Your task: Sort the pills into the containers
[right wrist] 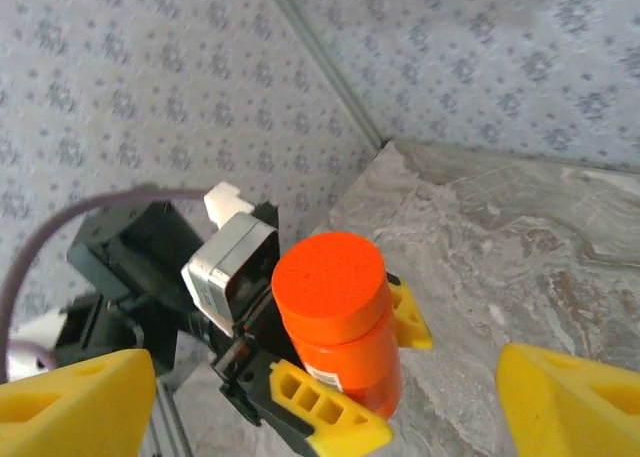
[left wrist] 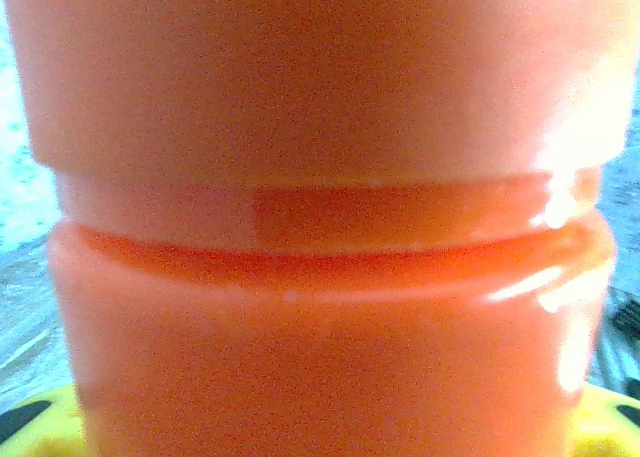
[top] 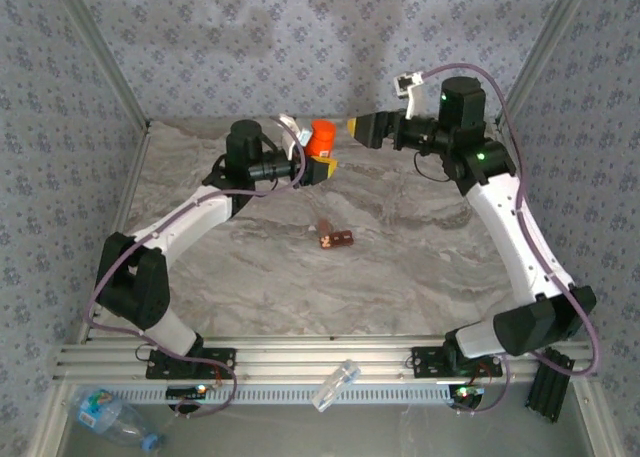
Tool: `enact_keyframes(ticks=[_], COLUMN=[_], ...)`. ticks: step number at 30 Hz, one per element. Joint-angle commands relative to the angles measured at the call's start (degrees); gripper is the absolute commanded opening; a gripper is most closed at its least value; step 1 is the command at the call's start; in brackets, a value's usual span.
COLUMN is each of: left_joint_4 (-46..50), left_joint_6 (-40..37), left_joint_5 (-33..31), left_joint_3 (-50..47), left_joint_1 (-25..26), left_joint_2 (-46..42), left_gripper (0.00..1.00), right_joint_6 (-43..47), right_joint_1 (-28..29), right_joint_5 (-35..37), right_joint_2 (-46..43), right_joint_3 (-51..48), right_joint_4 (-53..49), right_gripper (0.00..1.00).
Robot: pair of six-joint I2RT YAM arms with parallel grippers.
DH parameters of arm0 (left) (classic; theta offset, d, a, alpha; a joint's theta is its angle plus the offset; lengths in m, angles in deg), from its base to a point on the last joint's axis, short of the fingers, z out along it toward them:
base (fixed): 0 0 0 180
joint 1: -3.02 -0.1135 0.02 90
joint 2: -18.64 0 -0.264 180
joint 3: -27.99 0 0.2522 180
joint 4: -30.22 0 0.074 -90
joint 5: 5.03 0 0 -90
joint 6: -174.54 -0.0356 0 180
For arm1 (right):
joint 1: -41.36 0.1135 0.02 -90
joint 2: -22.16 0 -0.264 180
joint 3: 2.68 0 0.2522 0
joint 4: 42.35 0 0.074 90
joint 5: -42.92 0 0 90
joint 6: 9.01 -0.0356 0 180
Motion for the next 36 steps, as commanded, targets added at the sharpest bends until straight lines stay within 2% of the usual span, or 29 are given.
enact_keyframes(ticks=[1, 7, 26, 29, 33, 36], left_joint_4=[5.51, 12.59, 15.55, 15.55, 15.46, 15.46], left_joint_6=[-2.53, -4.94, -6.92, -6.88, -6.93, -6.92], left_joint_5=[11.25, 16.08, 16.45, 16.4, 16.3, 16.1], left_joint_3=[5.96, 9.4, 10.52, 10.58, 10.56, 10.6], left_joint_1=[-0.11, 0.06, 0.82, 0.78, 0.89, 0.86], left_joint_2=[-0.3, 1.33, 1.69, 1.75, 1.85, 1.73], left_gripper=[0.0, 0.0, 0.0, 0.0, 0.0, 0.0], right_joint_6=[9.39, 11.48, 12.24, 12.17, 11.78, 11.4], right_joint_1=[0.05, 1.49, 4.47, 4.49, 4.61, 4.67], right_joint_5=[-6.7, -8.11, -7.36, -7.4, -7.82, -8.4], right_joint_2=[3.36, 7.36, 10.75, 10.66, 10.67, 10.73], right_joint_3=[4.73, 9.96, 11.7, 11.01, 10.56, 9.99], right_joint_4=[-8.41, -11.0, -13.82, -13.65, -13.26, -13.0], right_gripper=[0.9, 0.88, 0.79, 0.75, 0.6, 0.56])
